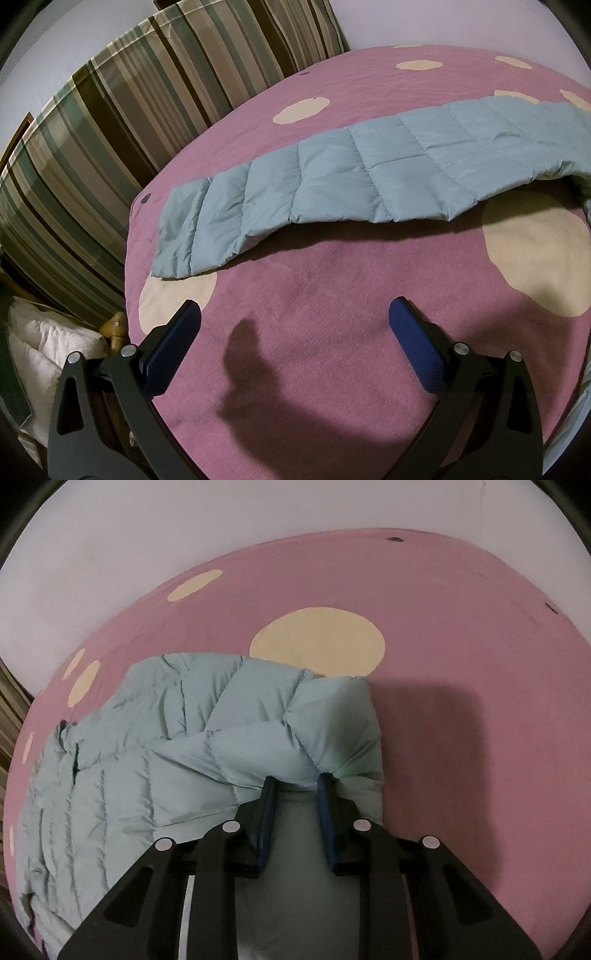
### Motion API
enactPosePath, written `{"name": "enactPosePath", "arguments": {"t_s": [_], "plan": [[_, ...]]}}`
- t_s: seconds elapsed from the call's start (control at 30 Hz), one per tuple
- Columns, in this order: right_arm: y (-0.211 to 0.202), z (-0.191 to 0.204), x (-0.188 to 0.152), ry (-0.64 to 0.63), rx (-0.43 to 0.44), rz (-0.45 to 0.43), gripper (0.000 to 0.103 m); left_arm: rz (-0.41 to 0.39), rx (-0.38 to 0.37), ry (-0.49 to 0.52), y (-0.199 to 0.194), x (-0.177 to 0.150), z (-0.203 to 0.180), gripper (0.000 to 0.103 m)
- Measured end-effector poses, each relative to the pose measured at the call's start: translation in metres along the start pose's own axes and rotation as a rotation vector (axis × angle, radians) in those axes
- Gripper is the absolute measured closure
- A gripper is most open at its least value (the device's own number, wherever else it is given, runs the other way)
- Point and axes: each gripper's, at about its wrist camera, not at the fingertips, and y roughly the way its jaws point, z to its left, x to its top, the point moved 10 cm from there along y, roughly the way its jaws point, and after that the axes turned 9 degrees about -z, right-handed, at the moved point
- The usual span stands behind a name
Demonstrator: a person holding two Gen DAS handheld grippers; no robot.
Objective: Fold large clothes
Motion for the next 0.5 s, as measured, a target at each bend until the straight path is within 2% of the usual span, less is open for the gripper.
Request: {"name": "enactPosePath", "arguments": {"t_s": [0.13,0.23,0.3,0.37,0.5], "plan": [[-0.028,0.005,0.007,-0.015,0.005,-0.048,0.080,-0.002,0.004,0.004,-0.001,0.001,-0.001,0.002],[-0.055,0.006,-0.006,-0.017,0.021,-0.072,0.078,-0.004,0.007,0.006,-0.002,0.001,-0.001,0.002],[-0.054,0.002,-0.020,-0.011,0.020,-0.032,0.078,-0.005,0.012,0.011,-0.001,0.001,-0.001,0.002],[-0.034,-0.006,-0.035,-0.006,0.017,0.019,0.079,-0.007,0.017,0.016,-0.002,0.001,-0.002,0.002],[-0.041,-0.006,-0.030,0.004,0.034,-0.020,0.078,-0.007,0.015,0.012,-0.002,0.001,-0.002,0.002]]}}
